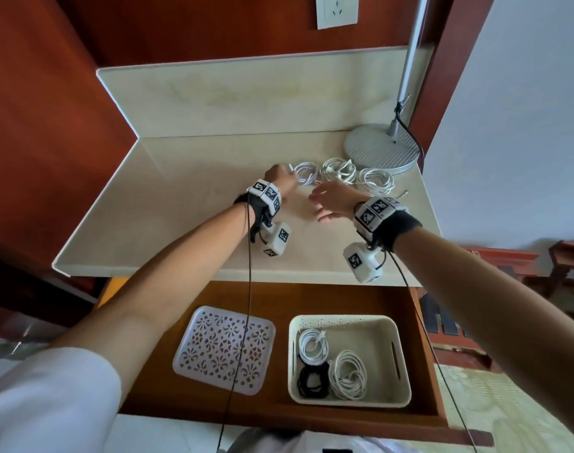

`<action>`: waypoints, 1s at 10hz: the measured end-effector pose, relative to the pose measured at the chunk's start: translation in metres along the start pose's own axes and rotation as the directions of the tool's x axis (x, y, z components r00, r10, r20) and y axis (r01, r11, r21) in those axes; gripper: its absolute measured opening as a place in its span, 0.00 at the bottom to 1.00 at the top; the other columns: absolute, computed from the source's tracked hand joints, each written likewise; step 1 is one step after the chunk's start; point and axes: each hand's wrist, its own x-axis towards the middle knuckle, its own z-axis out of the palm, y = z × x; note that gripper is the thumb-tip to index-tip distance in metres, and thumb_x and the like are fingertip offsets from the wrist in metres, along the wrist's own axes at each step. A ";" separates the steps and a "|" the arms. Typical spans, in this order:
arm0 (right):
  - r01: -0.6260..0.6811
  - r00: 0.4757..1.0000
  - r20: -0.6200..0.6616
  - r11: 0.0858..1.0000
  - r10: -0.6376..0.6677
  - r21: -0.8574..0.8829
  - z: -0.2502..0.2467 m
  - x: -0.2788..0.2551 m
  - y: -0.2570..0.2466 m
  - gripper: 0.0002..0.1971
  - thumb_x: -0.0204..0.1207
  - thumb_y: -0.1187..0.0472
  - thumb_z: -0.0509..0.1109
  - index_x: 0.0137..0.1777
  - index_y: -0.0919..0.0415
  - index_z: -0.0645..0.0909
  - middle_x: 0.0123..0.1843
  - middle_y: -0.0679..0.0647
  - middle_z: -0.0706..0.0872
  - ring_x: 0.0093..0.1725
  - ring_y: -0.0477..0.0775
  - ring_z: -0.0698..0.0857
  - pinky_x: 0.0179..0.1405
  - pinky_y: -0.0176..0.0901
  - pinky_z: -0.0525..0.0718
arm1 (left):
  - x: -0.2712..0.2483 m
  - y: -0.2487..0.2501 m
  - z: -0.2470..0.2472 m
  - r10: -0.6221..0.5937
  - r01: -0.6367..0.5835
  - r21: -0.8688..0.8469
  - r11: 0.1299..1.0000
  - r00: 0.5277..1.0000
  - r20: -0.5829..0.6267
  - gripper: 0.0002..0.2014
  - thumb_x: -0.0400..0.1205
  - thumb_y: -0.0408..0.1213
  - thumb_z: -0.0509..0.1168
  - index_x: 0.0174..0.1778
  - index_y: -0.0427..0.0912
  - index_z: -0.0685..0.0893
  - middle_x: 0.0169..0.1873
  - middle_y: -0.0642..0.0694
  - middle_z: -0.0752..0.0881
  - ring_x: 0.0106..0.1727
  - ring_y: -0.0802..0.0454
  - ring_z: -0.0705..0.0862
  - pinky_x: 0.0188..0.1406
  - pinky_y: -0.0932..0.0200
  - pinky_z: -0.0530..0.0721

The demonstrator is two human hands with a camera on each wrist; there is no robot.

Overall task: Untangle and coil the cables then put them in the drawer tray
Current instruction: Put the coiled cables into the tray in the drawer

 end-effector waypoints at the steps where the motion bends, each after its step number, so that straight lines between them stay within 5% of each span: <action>1: 0.084 0.996 0.038 0.947 -0.076 -0.310 -0.003 0.017 0.010 0.22 0.88 0.58 0.68 0.78 0.66 0.76 0.67 0.62 0.86 0.72 0.65 0.84 0.68 0.53 0.82 | 0.028 0.003 0.005 0.008 -0.008 0.025 1.000 1.000 -0.002 0.21 0.85 0.49 0.66 0.55 0.31 0.89 0.52 0.34 0.93 0.53 0.35 0.92 0.49 0.52 0.88; 2: -0.037 0.999 0.004 0.999 0.037 -0.030 -0.001 0.022 0.011 0.17 0.89 0.61 0.67 0.69 0.73 0.83 0.49 0.62 0.90 0.50 0.66 0.91 0.52 0.51 0.88 | 0.041 0.005 0.008 0.059 -0.060 0.094 0.994 0.998 0.008 0.16 0.82 0.43 0.72 0.51 0.30 0.90 0.52 0.33 0.92 0.54 0.35 0.91 0.44 0.53 0.83; 3: -0.014 1.000 0.003 0.998 0.015 -0.057 0.002 0.022 0.012 0.16 0.89 0.60 0.66 0.66 0.75 0.84 0.55 0.71 0.91 0.54 0.71 0.92 0.57 0.57 0.90 | 0.042 0.010 0.009 0.105 -0.108 0.148 0.983 0.994 0.030 0.05 0.81 0.32 0.73 0.46 0.33 0.90 0.52 0.32 0.90 0.55 0.38 0.88 0.57 0.52 0.84; 4: 0.016 0.999 -0.049 0.997 -0.020 -0.070 0.000 0.027 0.012 0.15 0.89 0.61 0.66 0.65 0.74 0.84 0.56 0.70 0.91 0.48 0.66 0.92 0.56 0.57 0.90 | 0.043 0.006 0.008 0.134 -0.141 0.200 0.970 0.990 0.049 0.11 0.80 0.31 0.75 0.34 0.42 0.81 0.46 0.38 0.85 0.49 0.44 0.82 0.50 0.53 0.80; 6: 0.010 0.993 -0.118 0.995 -0.022 -0.099 0.005 0.034 0.012 0.14 0.85 0.62 0.67 0.52 0.77 0.86 0.39 0.68 0.93 0.40 0.64 0.95 0.53 0.63 0.93 | 0.033 -0.022 -0.004 0.115 -0.133 0.201 0.970 0.988 0.099 0.09 0.78 0.38 0.78 0.45 0.38 0.86 0.41 0.43 0.89 0.39 0.44 0.87 0.37 0.56 0.81; 7: 0.006 0.986 -0.165 0.992 -0.027 -0.127 0.011 0.032 0.006 0.15 0.85 0.60 0.68 0.49 0.74 0.86 0.29 0.61 0.90 0.27 0.54 0.92 0.44 0.52 0.95 | 0.025 -0.038 -0.012 0.112 -0.136 0.156 0.978 0.982 0.151 0.07 0.80 0.39 0.77 0.47 0.39 0.90 0.40 0.41 0.92 0.26 0.51 0.85 0.29 0.62 0.81; 8: 0.003 0.982 -0.185 0.990 -0.030 -0.142 0.019 0.030 0.003 0.18 0.87 0.55 0.68 0.44 0.70 0.84 0.23 0.58 0.87 0.18 0.48 0.86 0.22 0.36 0.86 | 0.014 -0.050 -0.020 0.104 -0.124 0.107 0.986 0.979 0.178 0.12 0.80 0.41 0.79 0.53 0.40 0.88 0.42 0.43 0.93 0.26 0.54 0.85 0.31 0.61 0.83; 9: 0.001 0.982 -0.185 0.989 -0.029 -0.146 0.027 0.029 0.006 0.20 0.88 0.53 0.68 0.38 0.67 0.82 0.22 0.57 0.87 0.15 0.47 0.84 0.15 0.34 0.81 | 0.002 -0.062 -0.027 0.099 -0.120 0.101 0.988 0.976 0.192 0.12 0.80 0.41 0.79 0.54 0.39 0.88 0.44 0.41 0.93 0.30 0.51 0.87 0.36 0.59 0.86; 10: 0.005 0.980 -0.195 0.977 -0.048 -0.214 0.033 0.029 0.006 0.18 0.86 0.53 0.72 0.49 0.71 0.85 0.33 0.61 0.90 0.19 0.51 0.86 0.16 0.38 0.82 | -0.010 -0.069 -0.032 0.122 -0.138 0.077 0.987 0.975 0.186 0.08 0.80 0.37 0.78 0.51 0.43 0.87 0.45 0.40 0.94 0.28 0.52 0.86 0.32 0.61 0.84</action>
